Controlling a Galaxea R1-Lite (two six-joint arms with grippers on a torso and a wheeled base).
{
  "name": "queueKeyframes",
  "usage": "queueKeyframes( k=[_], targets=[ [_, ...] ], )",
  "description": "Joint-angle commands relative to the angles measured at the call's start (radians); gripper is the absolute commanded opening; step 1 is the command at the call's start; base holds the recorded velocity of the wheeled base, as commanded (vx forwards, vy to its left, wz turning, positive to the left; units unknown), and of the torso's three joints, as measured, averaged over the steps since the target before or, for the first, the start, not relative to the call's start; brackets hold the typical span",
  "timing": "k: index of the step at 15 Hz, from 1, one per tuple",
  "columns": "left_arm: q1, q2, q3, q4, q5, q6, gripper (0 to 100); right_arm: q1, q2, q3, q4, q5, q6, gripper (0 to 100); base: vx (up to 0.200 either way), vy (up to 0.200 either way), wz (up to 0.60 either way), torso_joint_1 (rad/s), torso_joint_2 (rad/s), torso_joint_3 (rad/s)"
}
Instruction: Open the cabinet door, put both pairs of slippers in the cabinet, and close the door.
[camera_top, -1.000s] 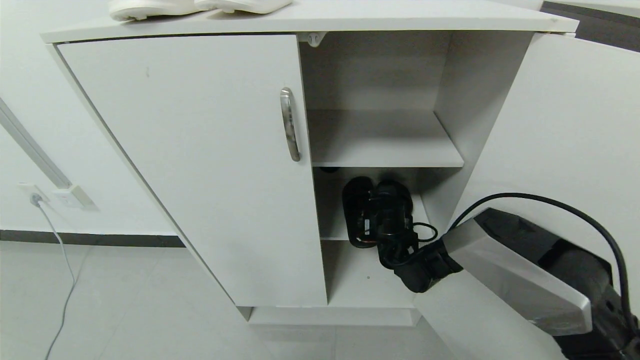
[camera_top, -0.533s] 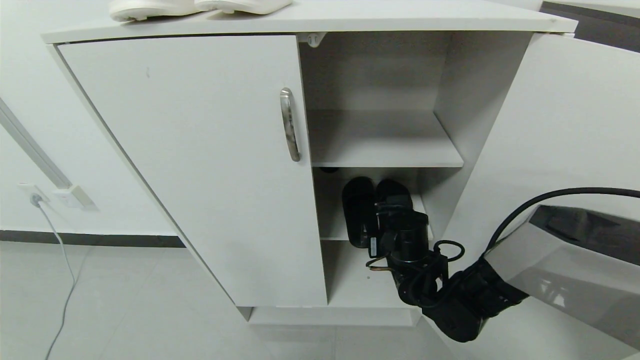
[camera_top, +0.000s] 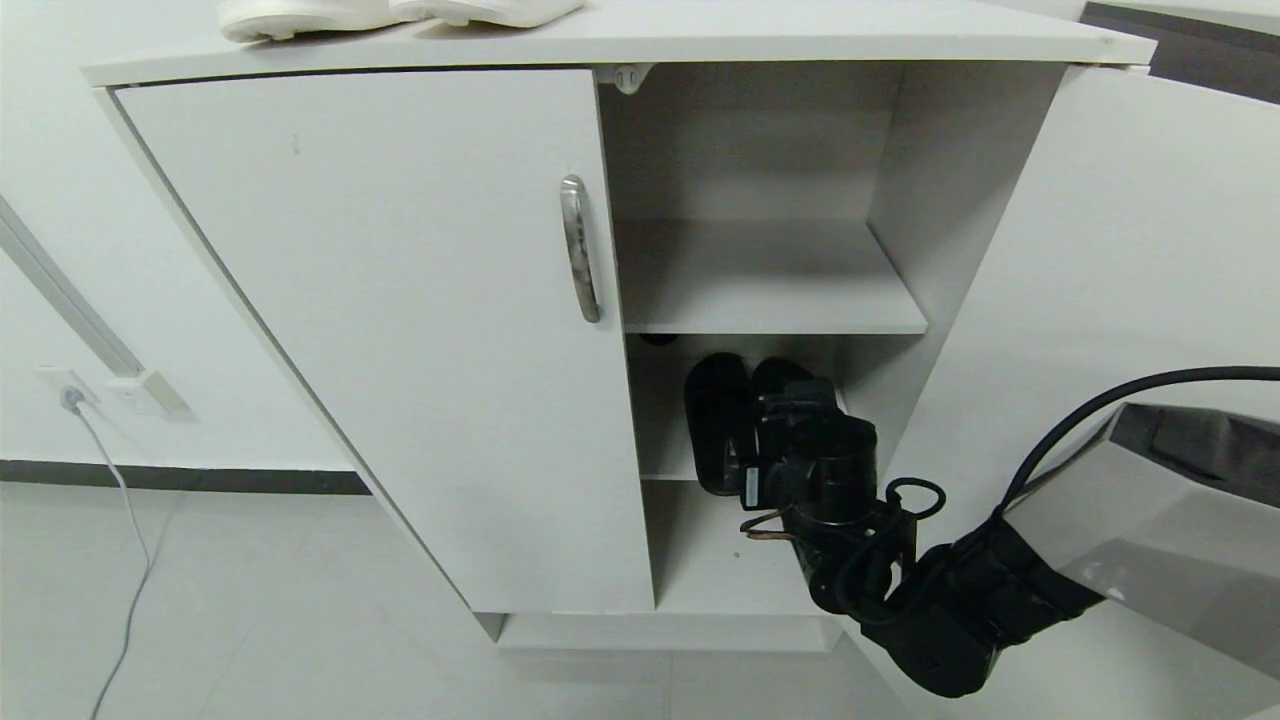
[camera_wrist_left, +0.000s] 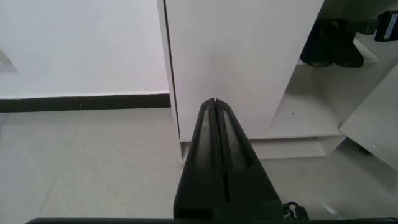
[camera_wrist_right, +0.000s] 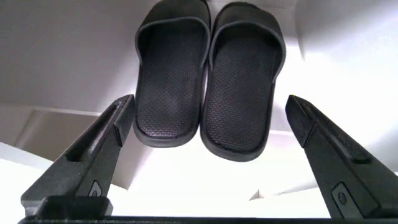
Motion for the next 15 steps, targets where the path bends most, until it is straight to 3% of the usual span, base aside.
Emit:
queueKeyframes(
  k=[1,7,15],
  targets=[
    [0.000,0.001,0.000,0.000,0.000,-0.001,0,0.002,-0.002,0.004,0.002,0.000,-0.001,100,-0.200,0.000,0.00,0.007,0.00,0.002],
    [0.000,0.001,0.000,0.000,0.000,0.001,0,0.005,-0.002,0.010,0.001,-0.002,-0.002,100,-0.200,0.000,0.00,0.001,0.00,0.004],
    [0.000,0.001,0.000,0.000,-0.001,0.001,0,0.016,-0.002,0.044,-0.039,-0.014,-0.010,100,0.000,0.000,0.00,0.000,0.00,0.000]
  ],
)
